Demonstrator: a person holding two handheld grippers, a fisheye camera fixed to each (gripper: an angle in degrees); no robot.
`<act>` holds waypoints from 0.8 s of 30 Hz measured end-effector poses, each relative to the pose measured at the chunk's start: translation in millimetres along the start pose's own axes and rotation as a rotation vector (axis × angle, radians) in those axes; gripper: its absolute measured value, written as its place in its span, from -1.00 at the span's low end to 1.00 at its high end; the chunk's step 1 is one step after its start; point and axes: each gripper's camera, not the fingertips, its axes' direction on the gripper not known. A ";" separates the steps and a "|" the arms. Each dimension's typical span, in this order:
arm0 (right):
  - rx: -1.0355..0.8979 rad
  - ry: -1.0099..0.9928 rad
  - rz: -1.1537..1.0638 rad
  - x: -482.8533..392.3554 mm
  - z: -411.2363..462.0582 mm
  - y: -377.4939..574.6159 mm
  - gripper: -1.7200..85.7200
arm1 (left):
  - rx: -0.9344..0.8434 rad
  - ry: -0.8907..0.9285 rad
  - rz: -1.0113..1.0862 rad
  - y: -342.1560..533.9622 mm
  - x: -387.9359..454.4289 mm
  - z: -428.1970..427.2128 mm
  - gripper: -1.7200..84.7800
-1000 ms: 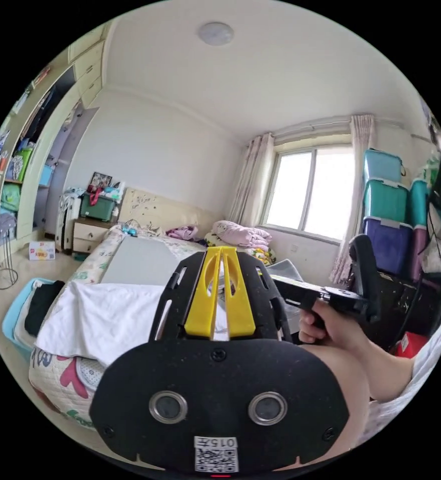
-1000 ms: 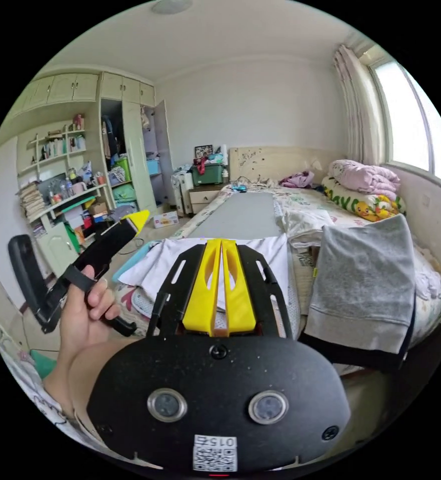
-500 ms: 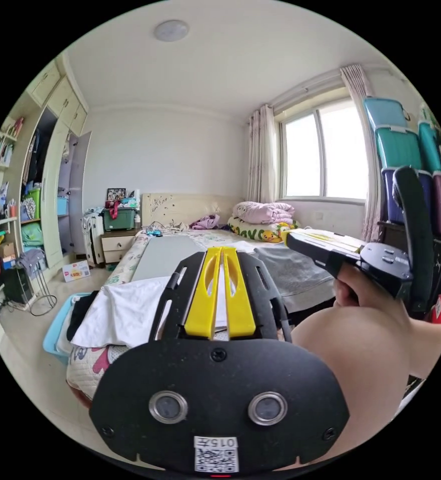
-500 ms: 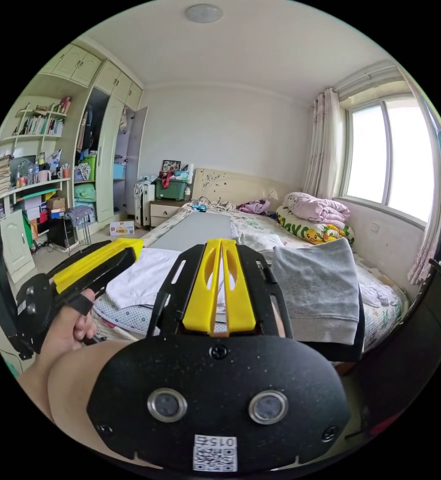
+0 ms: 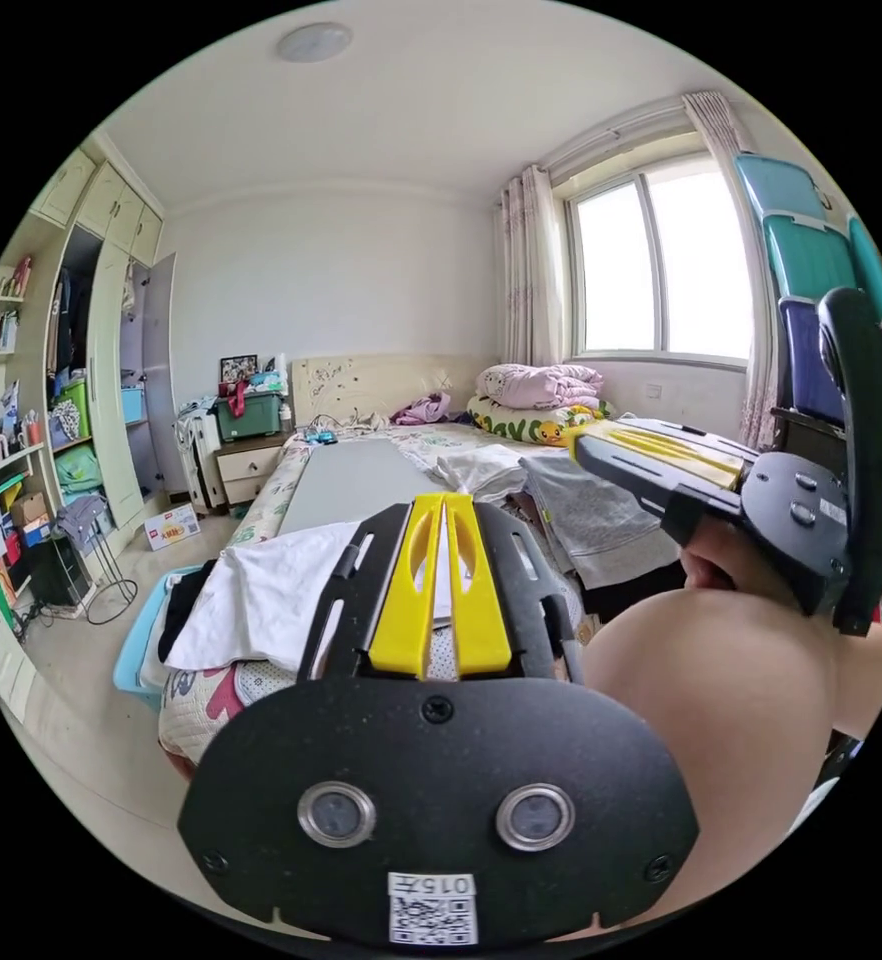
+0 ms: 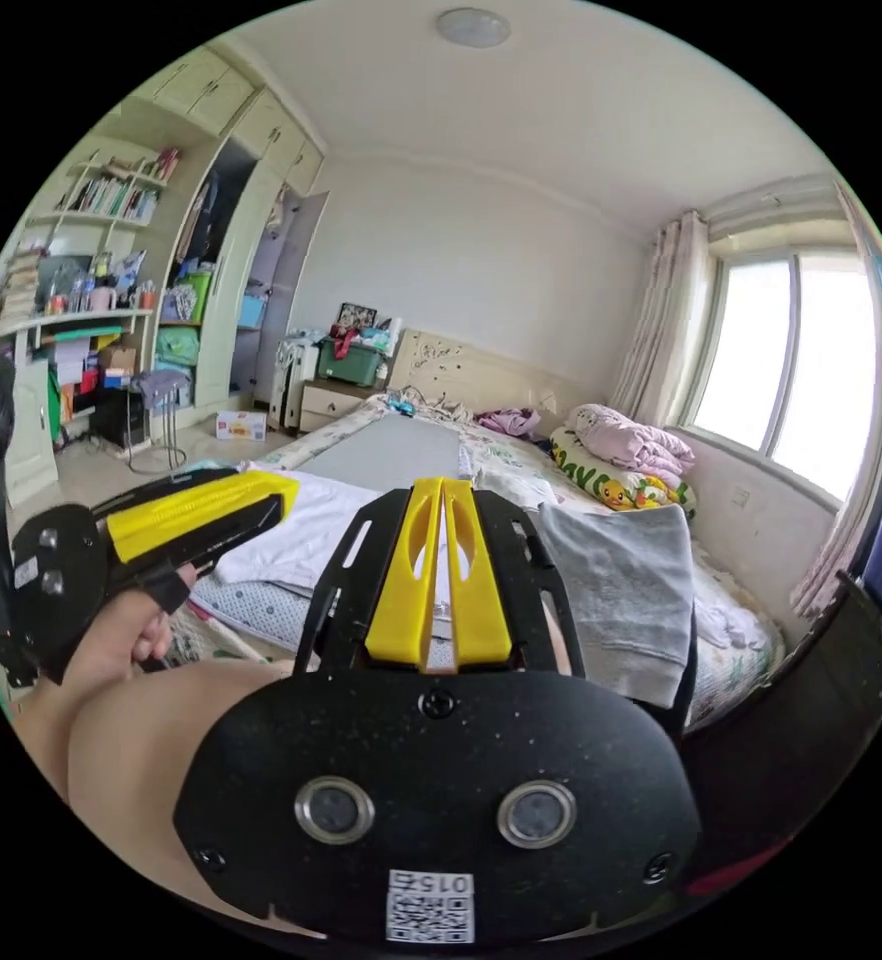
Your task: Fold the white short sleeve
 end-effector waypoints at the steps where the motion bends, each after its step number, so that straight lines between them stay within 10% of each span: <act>1: -0.019 0.006 -0.008 -0.7 1.8 0.6 -0.97 | -0.002 0.003 -0.005 -0.3 -0.1 0.2 -0.98; 24: -0.002 -0.022 0.048 29.5 -11.6 19.7 -0.97 | -0.040 -0.019 -0.062 -7.4 3.0 -8.5 -0.98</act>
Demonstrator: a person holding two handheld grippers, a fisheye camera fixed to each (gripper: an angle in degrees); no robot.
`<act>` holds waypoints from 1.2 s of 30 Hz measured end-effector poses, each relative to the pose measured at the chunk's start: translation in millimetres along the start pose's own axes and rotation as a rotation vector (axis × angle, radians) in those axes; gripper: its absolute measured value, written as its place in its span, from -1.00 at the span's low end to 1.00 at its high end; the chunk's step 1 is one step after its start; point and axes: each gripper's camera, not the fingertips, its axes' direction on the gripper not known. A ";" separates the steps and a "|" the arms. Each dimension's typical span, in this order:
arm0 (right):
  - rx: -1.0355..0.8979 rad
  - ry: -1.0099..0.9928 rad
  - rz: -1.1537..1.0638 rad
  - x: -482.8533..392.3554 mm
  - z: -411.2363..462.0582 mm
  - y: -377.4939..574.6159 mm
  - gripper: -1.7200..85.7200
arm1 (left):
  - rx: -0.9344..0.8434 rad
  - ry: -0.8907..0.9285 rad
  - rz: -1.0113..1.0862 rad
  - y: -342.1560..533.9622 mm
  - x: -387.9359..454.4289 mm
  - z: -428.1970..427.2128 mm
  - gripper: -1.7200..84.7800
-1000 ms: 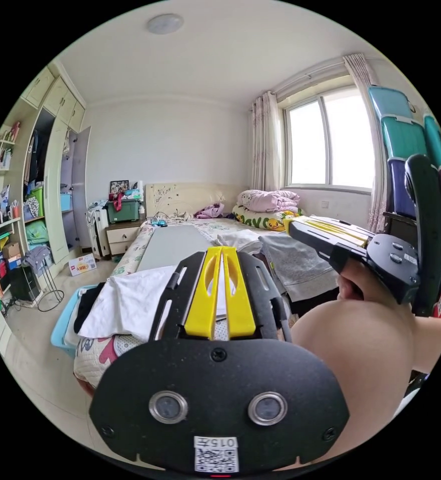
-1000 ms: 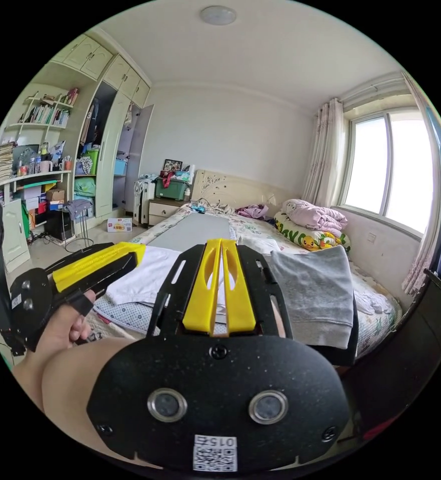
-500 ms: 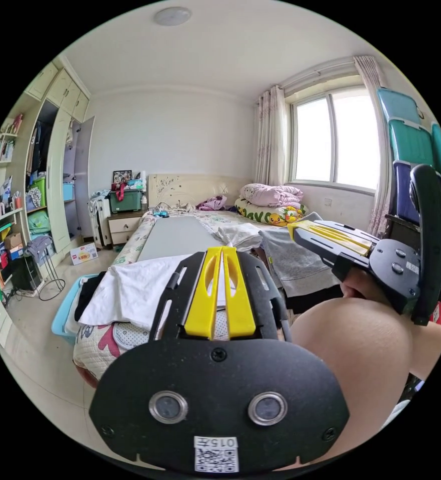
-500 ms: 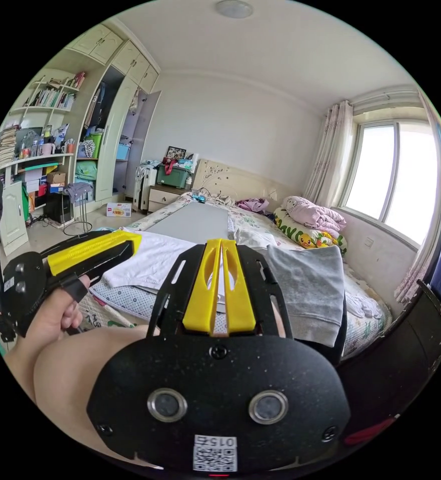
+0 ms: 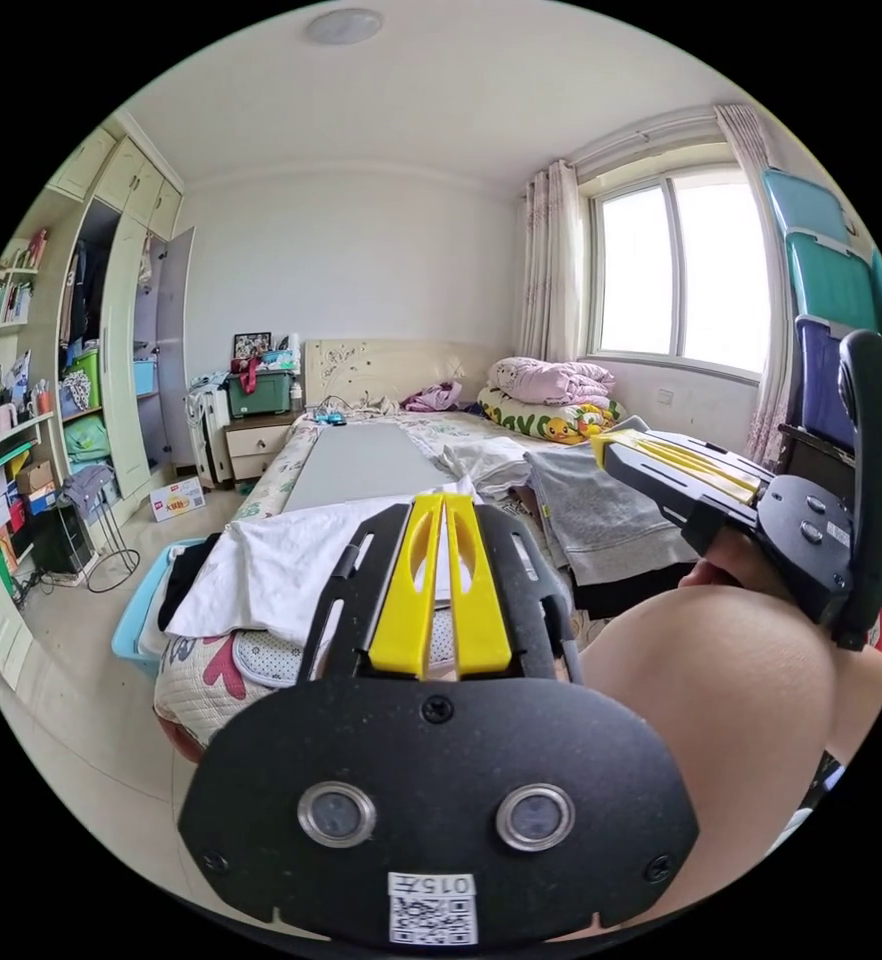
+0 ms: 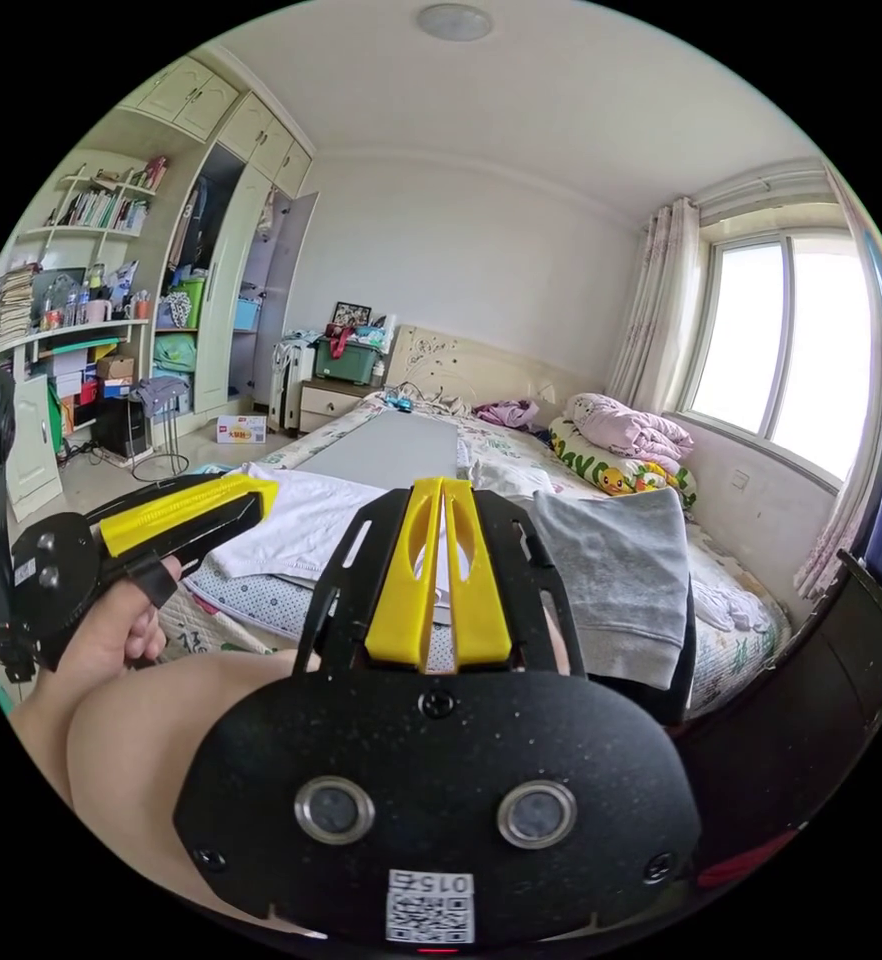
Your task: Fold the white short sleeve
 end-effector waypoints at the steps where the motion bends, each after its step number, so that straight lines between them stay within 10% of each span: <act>1: 0.001 -0.001 0.000 1.2 -0.5 0.1 -0.98 | 0.001 -0.001 0.003 -0.3 0.8 -0.7 -0.98; 36: -0.042 -0.149 -0.045 55.1 11.9 -26.8 -0.98 | 0.118 0.082 -0.106 29.7 -62.1 -17.6 -0.97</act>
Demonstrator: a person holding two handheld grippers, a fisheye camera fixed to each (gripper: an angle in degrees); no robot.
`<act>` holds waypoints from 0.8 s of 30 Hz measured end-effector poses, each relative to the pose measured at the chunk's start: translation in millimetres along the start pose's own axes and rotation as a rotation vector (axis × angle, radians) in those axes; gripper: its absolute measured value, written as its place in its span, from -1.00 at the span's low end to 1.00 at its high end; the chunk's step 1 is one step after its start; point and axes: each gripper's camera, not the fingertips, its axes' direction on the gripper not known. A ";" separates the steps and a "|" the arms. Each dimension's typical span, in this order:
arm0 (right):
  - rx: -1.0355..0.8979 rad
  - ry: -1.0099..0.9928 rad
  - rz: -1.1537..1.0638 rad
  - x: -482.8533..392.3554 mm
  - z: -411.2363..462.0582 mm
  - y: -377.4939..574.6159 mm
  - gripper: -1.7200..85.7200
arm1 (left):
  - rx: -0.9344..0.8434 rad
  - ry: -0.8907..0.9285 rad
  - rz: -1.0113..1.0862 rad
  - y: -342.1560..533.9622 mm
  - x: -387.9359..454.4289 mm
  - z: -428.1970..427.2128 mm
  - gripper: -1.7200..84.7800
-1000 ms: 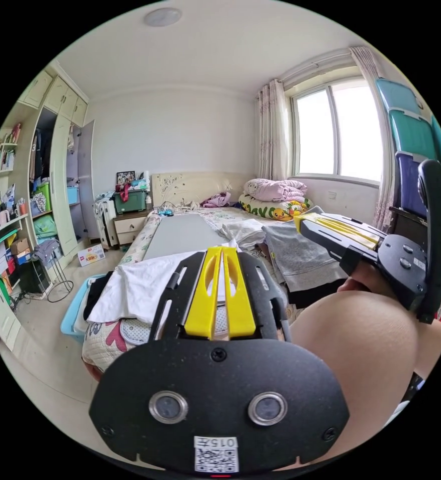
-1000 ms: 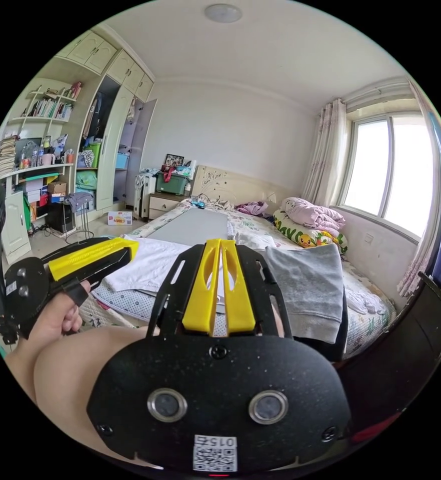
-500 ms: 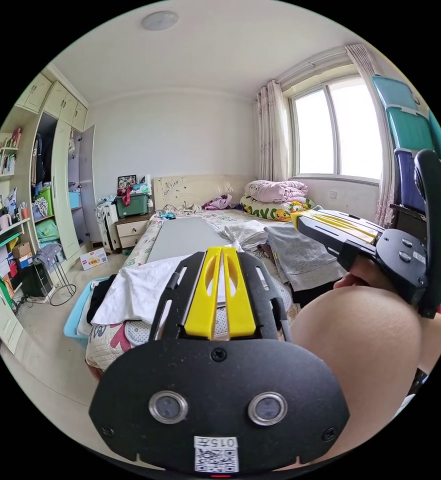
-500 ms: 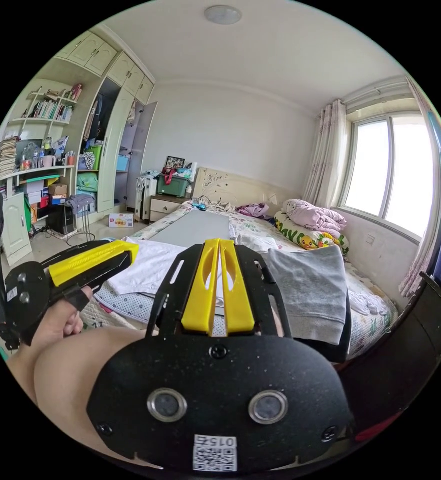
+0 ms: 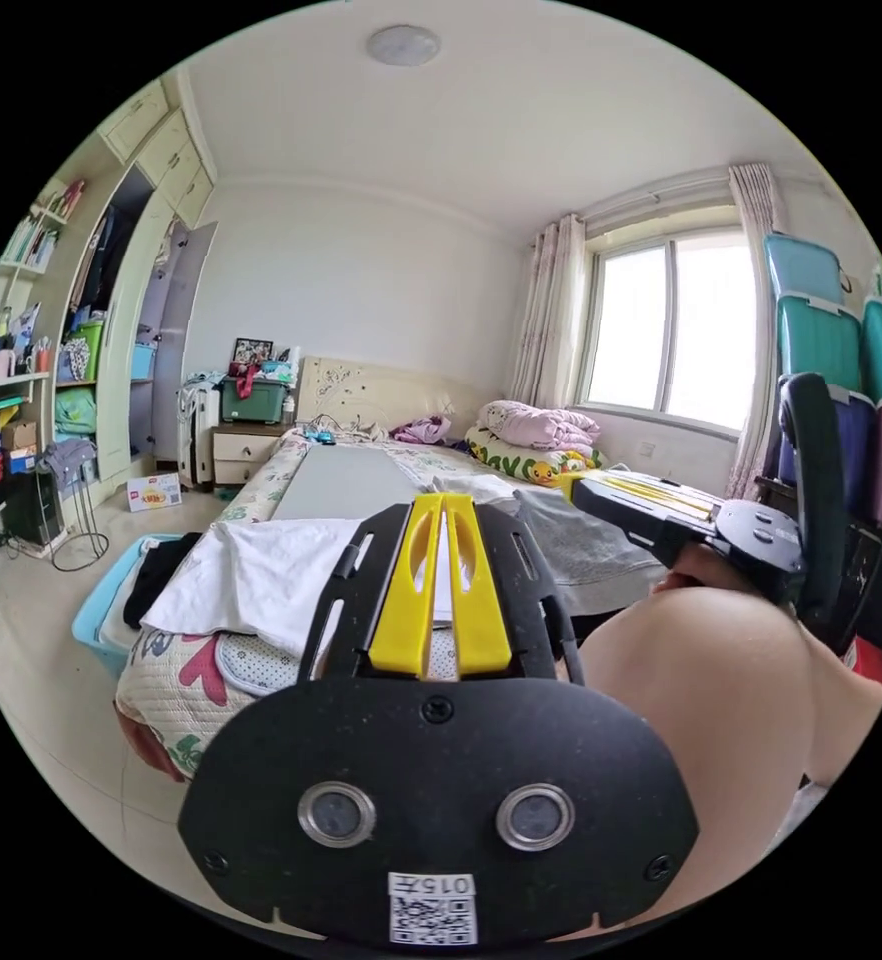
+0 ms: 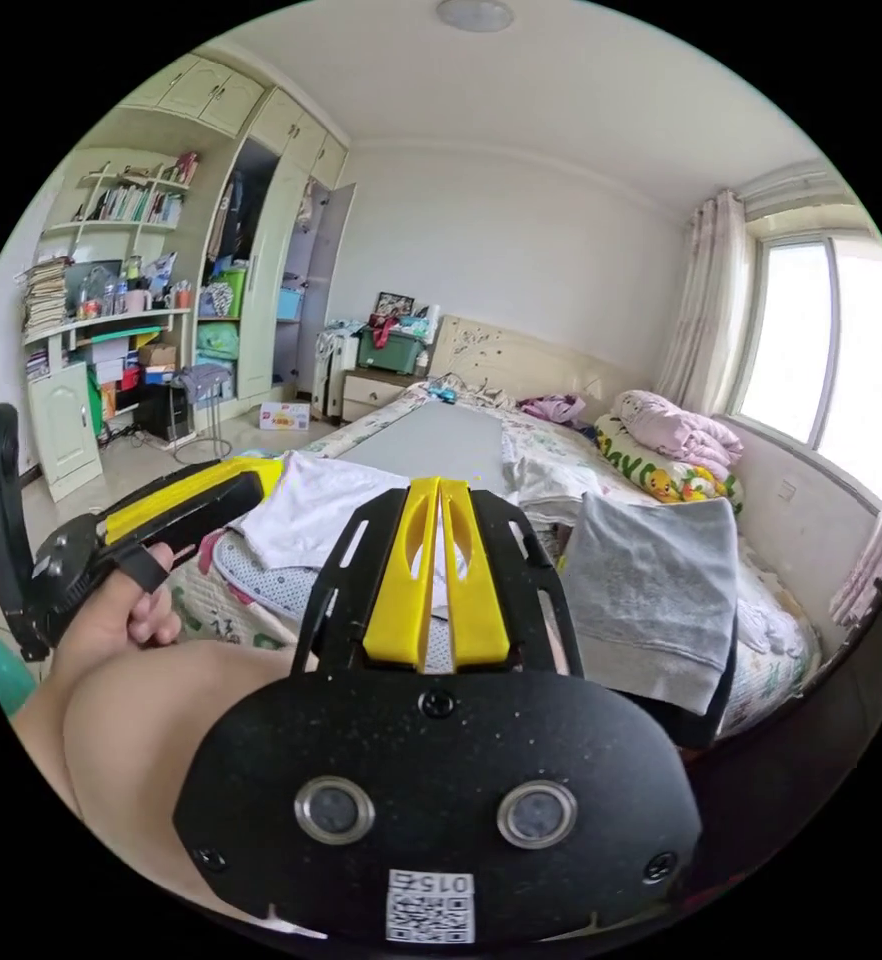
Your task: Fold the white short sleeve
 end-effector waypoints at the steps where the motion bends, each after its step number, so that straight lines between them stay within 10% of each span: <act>1: -0.008 -0.022 0.015 4.9 1.8 -1.2 -0.98 | 0.002 -0.001 -0.005 1.8 -3.2 -0.5 -0.97; 8: 0.054 -0.498 0.117 106.4 43.5 18.2 -0.96 | -0.118 0.010 0.037 30.0 -62.5 10.2 -0.84; 24: -0.321 -0.503 -0.386 79.9 183.4 41.9 -0.73 | -0.503 0.015 0.199 81.4 -136.4 109.3 -0.70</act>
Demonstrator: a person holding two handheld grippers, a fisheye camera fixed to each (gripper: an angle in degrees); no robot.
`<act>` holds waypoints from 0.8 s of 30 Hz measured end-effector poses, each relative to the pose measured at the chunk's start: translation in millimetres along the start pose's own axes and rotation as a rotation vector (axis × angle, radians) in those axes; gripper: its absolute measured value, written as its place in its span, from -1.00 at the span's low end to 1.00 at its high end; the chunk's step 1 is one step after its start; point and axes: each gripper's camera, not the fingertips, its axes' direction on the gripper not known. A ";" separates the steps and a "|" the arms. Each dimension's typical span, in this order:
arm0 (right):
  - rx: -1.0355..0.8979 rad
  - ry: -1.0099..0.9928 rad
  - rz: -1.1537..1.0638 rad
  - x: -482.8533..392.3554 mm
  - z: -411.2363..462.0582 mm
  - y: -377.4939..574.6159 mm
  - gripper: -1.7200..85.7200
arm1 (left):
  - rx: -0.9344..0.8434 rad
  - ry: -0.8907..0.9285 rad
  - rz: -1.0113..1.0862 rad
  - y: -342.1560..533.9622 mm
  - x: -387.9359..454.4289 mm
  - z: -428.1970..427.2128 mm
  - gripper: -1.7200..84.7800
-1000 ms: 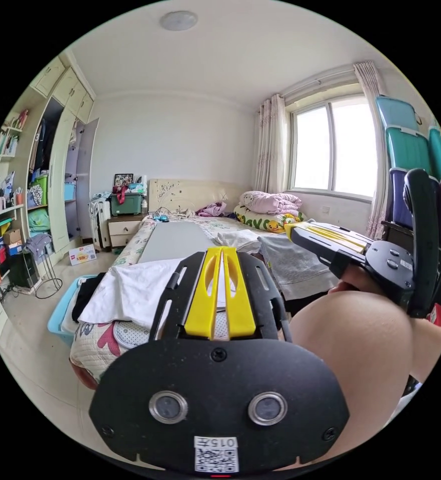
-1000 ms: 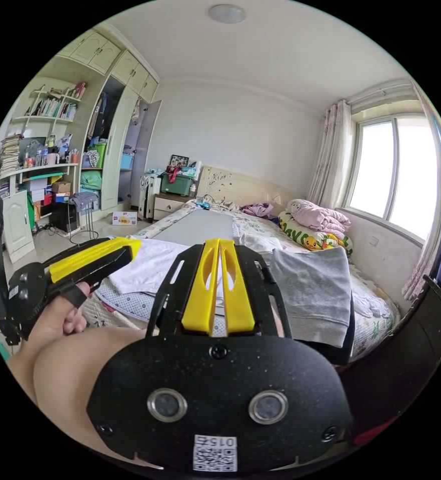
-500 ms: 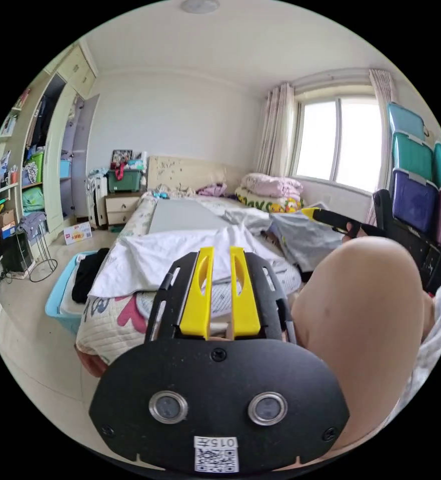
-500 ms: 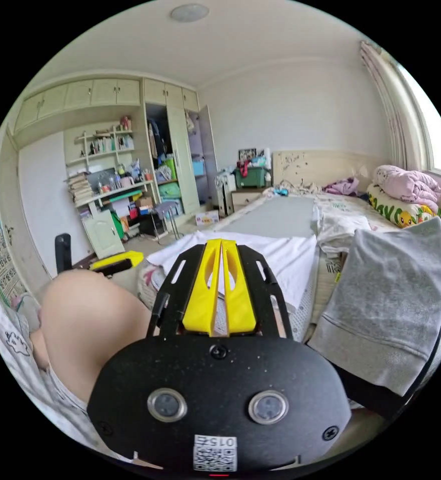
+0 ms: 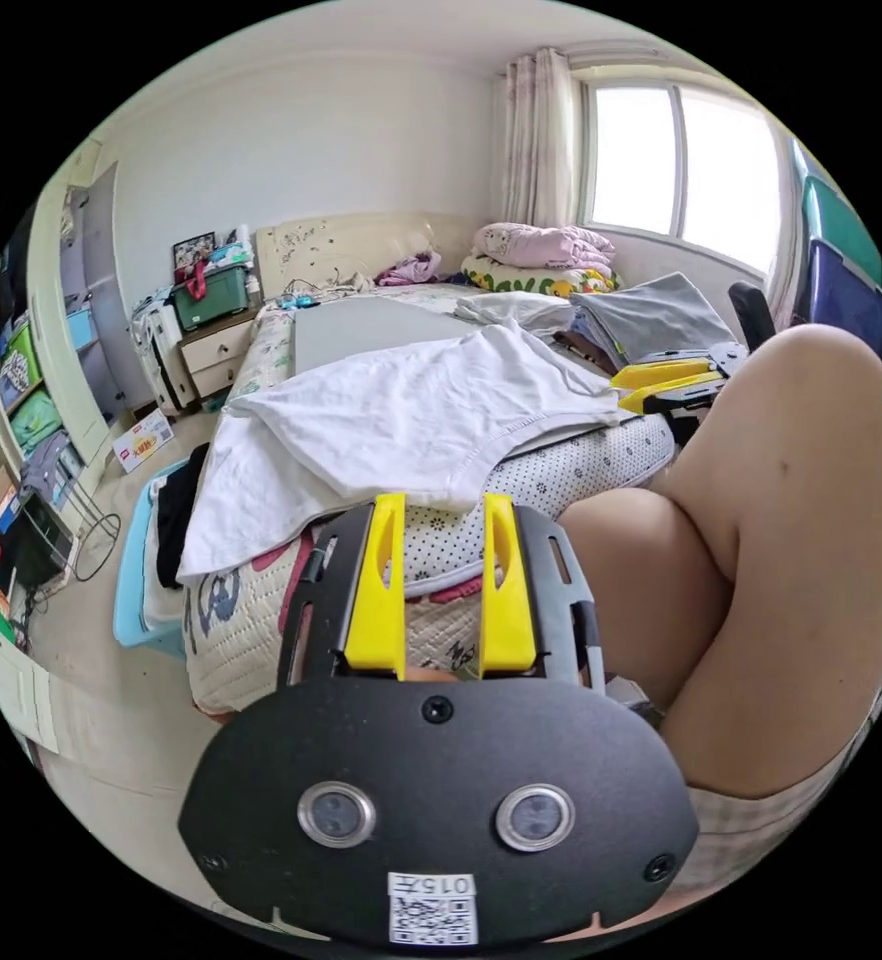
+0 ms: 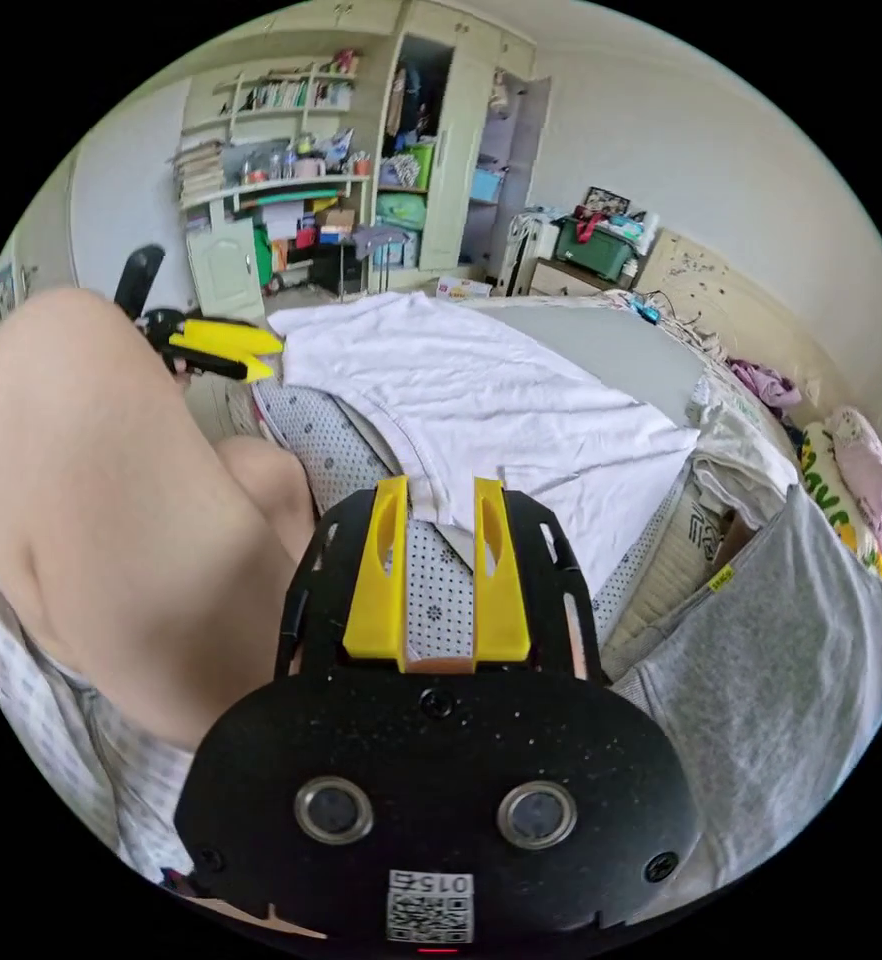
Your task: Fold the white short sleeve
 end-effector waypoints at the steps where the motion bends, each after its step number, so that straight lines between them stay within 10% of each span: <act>1: -0.021 0.011 -0.019 -1.2 3.4 -0.3 -0.73 | 0.001 0.004 0.009 0.3 0.2 2.3 -0.70; 24: 0.017 -0.058 0.133 44.0 -6.6 -25.6 -0.88 | 0.124 0.087 0.055 9.8 -23.3 -6.7 -0.95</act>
